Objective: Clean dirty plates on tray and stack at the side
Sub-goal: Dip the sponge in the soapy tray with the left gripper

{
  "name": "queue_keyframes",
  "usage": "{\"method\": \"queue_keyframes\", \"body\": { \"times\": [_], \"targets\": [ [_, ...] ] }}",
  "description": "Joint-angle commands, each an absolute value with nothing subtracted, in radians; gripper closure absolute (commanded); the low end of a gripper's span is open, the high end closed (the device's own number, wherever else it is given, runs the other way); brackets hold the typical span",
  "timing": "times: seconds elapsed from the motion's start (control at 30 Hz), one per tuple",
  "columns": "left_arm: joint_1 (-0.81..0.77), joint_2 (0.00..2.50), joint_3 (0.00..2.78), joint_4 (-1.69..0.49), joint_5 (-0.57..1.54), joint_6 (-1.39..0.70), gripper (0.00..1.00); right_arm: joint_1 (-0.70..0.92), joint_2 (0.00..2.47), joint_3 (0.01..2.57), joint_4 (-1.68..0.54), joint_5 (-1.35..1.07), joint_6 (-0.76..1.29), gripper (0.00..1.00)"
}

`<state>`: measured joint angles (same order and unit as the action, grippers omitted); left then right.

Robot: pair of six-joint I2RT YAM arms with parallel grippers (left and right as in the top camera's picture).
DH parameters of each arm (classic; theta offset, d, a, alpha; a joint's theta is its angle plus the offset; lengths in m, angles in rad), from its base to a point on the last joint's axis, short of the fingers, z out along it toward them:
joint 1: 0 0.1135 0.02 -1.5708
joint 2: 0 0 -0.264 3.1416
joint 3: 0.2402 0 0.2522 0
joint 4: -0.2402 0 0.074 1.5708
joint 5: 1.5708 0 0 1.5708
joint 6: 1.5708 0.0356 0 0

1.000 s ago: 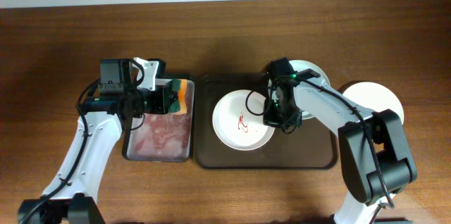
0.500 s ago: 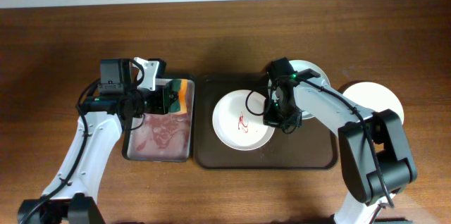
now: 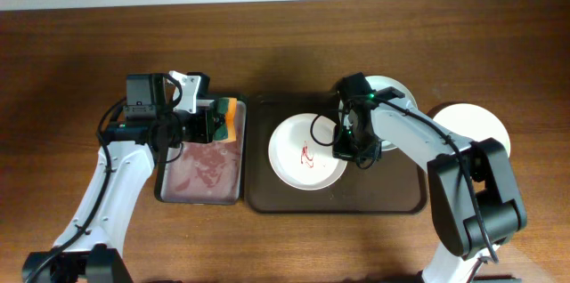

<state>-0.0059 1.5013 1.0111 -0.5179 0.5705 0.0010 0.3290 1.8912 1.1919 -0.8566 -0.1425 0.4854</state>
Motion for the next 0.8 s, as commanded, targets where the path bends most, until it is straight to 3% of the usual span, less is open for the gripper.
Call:
{"method": "queue_keyframes", "body": {
  "times": [0.0,0.77],
  "targets": [
    [-0.001,1.481,1.010,-0.508,0.599,0.024,1.00,0.327,1.871,1.177,-0.865,-0.097,0.476,0.96],
    [-0.001,1.481,1.010,-0.482,0.599,0.024,1.00,0.327,1.871,1.177,-0.876,-0.098,0.476,0.96]
  ]
}}
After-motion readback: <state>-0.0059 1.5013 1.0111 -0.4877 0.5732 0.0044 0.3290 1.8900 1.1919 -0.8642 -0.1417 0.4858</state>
